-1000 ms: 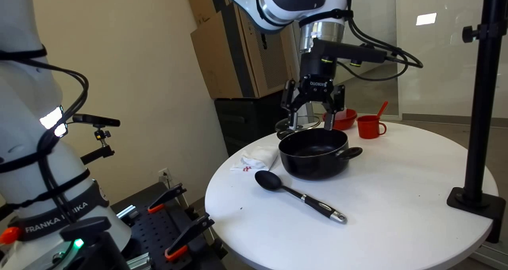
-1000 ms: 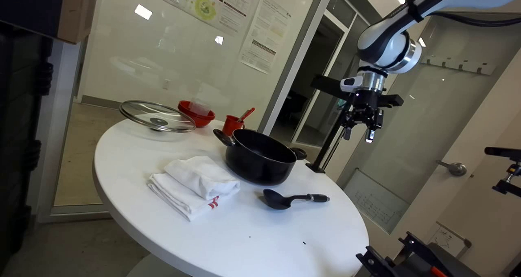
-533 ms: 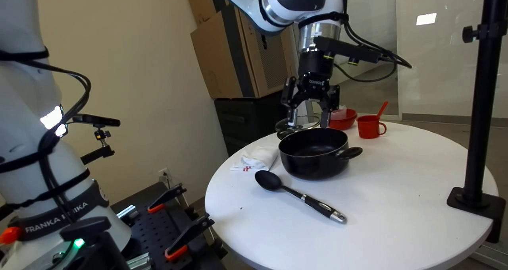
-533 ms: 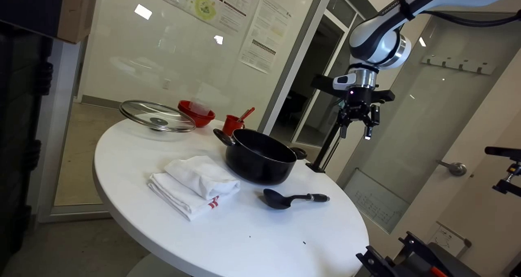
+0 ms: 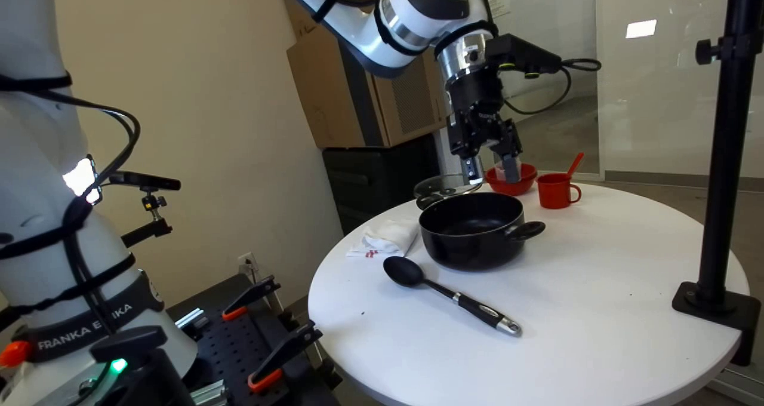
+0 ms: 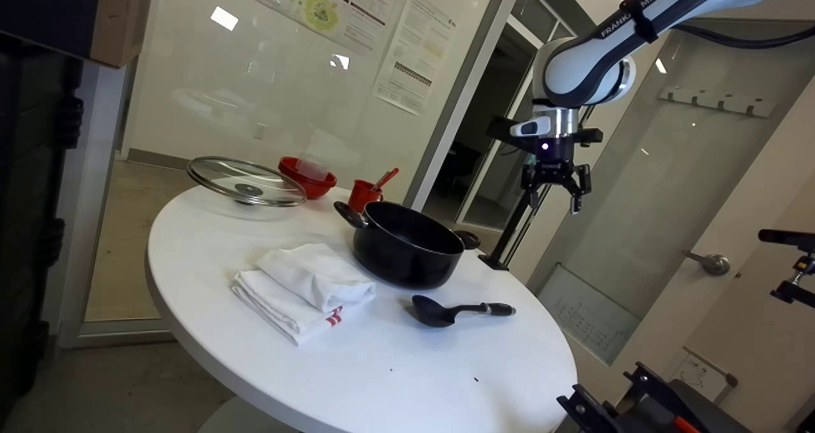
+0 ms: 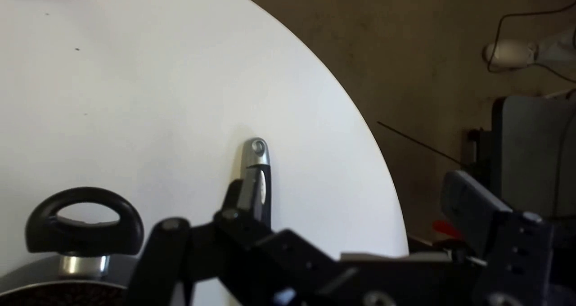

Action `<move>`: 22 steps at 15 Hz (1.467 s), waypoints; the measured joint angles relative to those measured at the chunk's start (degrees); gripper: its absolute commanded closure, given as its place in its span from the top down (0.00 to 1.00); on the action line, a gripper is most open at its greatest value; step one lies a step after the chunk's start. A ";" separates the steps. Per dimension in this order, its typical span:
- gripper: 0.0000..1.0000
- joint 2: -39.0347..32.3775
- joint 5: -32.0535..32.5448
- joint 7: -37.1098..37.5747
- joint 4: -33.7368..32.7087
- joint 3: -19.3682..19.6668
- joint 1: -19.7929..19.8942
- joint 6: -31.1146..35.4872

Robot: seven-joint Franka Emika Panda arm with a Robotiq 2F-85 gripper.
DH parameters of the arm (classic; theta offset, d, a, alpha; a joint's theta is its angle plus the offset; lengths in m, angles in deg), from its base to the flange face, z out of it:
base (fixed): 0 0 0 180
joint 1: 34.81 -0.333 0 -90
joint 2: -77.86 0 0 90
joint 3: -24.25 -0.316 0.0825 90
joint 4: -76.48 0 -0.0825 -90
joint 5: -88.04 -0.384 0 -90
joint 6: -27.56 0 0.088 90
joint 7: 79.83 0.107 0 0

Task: Put the spoon in the pot

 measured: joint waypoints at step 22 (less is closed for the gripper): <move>1.00 -4.19 14.02 13.22 16.71 1.16 3.60 37.88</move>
